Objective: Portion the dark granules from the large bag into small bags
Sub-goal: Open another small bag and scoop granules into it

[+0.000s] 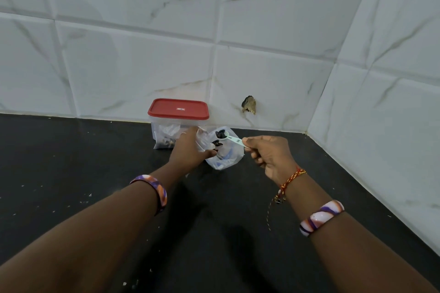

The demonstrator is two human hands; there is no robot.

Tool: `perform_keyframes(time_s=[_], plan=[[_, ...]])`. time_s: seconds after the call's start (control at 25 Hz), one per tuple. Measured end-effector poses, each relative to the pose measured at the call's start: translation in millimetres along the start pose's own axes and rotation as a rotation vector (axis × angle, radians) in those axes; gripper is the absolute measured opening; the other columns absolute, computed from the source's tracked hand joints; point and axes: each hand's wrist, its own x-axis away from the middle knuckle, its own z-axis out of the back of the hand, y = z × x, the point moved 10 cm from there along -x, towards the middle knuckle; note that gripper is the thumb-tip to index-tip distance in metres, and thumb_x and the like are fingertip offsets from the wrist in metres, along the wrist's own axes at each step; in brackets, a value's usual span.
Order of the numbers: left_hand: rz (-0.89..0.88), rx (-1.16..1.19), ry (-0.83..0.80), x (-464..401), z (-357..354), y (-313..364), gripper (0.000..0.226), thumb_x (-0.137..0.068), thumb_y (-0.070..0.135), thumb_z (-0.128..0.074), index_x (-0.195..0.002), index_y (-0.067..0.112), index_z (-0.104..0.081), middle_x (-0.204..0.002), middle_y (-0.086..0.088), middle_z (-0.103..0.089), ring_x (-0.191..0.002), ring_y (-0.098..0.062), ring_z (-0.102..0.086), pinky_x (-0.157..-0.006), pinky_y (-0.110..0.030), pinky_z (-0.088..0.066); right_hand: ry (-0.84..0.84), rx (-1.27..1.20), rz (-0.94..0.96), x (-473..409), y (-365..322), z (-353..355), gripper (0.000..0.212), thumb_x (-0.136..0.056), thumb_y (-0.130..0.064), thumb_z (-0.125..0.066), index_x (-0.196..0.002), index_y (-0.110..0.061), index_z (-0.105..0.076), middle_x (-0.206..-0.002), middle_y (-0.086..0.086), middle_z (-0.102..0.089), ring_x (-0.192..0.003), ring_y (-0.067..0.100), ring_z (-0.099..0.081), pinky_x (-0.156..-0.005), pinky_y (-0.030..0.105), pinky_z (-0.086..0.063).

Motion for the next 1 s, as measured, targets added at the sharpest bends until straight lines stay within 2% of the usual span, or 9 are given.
perform_keyframes(time_s=[0.12, 0.24, 0.32, 0.44, 0.52, 0.6, 0.64, 0.84, 1.0], plan=[[-0.038, -0.027, -0.012, 3.9, 2.8, 12.3, 0.070, -0.067, 0.025, -0.081, -0.125, 0.011, -0.045, -0.120, -0.008, -0.056, -0.110, -0.023, -0.055, -0.089, -0.034, -0.047, -0.038, 0.191, 0.238, 11.6, -30.7, -21.5, 0.010, -0.079, -0.003, -0.068, -0.069, -0.005, -0.068, -0.061, 0.004, -0.060, -0.037, 0.001, -0.047, -0.040, 0.015, -0.039], [-0.053, -0.011, -0.015, 4.9, 7.1, 23.5, 0.068, -0.068, 0.024, -0.081, -0.124, 0.007, -0.045, -0.111, -0.008, -0.056, -0.097, -0.017, -0.053, -0.077, -0.028, -0.041, 0.023, 0.675, 0.684, 35.0, -66.3, -45.1, 0.012, -0.082, -0.014, -0.066, -0.085, -0.007, -0.075, -0.077, 0.005, -0.071, -0.067, 0.014, -0.062, -0.061, 0.023, -0.047], [-0.032, -0.007, -0.017, 3.4, 8.6, 24.0, 0.074, -0.070, 0.027, -0.080, -0.130, 0.007, -0.041, -0.118, -0.010, -0.057, -0.099, -0.018, -0.054, -0.079, -0.028, -0.042, 0.077, 0.918, 0.960, 58.8, -81.9, -59.6, 0.016, -0.085, -0.016, -0.061, -0.088, -0.010, -0.075, -0.080, 0.007, -0.071, -0.071, 0.021, -0.064, -0.052, 0.017, -0.036], [0.007, -0.031, 0.005, 2.4, 11.3, 20.4, 0.072, -0.071, 0.029, -0.079, -0.128, 0.008, -0.042, -0.123, -0.011, -0.057, -0.111, -0.023, -0.054, -0.084, -0.029, -0.042, 0.190, 1.084, 1.272, 87.4, -90.7, -72.1, 0.004, -0.072, -0.013, -0.071, -0.069, -0.011, -0.074, -0.059, 0.004, -0.063, -0.045, 0.019, -0.058, -0.048, 0.008, -0.005], [0.009, -0.044, 0.013, 2.9, 11.7, 19.0, 0.065, -0.071, 0.029, -0.078, -0.122, 0.007, -0.044, -0.120, -0.011, -0.057, -0.109, -0.023, -0.054, -0.081, -0.028, -0.041, 0.191, 0.943, 1.191, 78.3, -87.9, -62.3, 0.005, -0.075, -0.013, -0.070, -0.074, -0.011, -0.075, -0.064, 0.004, -0.067, -0.053, 0.018, -0.060, -0.045, 0.010, -0.017], [0.028, -0.055, 0.014, 3.5, 10.0, 15.3, 0.064, -0.072, 0.031, -0.078, -0.121, 0.007, -0.045, -0.120, -0.011, -0.057, -0.108, -0.024, -0.054, -0.083, -0.031, -0.043, 0.132, 0.681, 0.880, 47.5, -76.8, -41.3, 0.012, -0.082, -0.014, -0.066, -0.087, -0.009, -0.076, -0.078, 0.005, -0.072, -0.068, 0.015, -0.063, -0.055, 0.018, -0.041], [0.056, -0.056, 0.016, 3.7, 8.5, 11.5, 0.065, -0.072, 0.032, -0.077, -0.122, 0.007, -0.045, -0.121, -0.011, -0.056, -0.109, -0.024, -0.054, -0.085, -0.033, -0.044, 0.112, 0.558, 0.738, 33.4, -66.6, -30.5, 0.013, -0.082, -0.013, -0.067, -0.089, -0.007, -0.075, -0.079, 0.005, -0.072, -0.067, 0.012, -0.063, -0.060, 0.018, -0.046], [0.236, -0.038, 0.002, 7.5, -8.5, -12.8, 0.062, -0.073, 0.036, -0.075, -0.120, 0.008, -0.046, -0.116, -0.009, -0.058, -0.107, -0.024, -0.057, -0.084, -0.035, -0.048, 0.103, 0.292, 0.374, 1.8, -19.1, 3.3, 0.009, -0.080, -0.009, -0.068, -0.083, -0.003, -0.074, -0.068, 0.003, -0.066, -0.053, 0.005, -0.052, -0.049, 0.015, -0.041], [0.303, 0.060, 0.100, 3.2, -1.1, -27.8, 0.042, -0.079, 0.017, -0.068, -0.114, 0.004, -0.050, -0.115, -0.013, -0.059, -0.104, -0.027, -0.057, -0.081, -0.034, -0.048, 0.139, 0.419, 0.371, -11.5, -5.0, -1.7, 0.011, -0.081, -0.009, -0.066, -0.084, -0.002, -0.074, -0.072, 0.006, -0.069, -0.059, 0.008, -0.058, -0.053, 0.016, -0.046]])
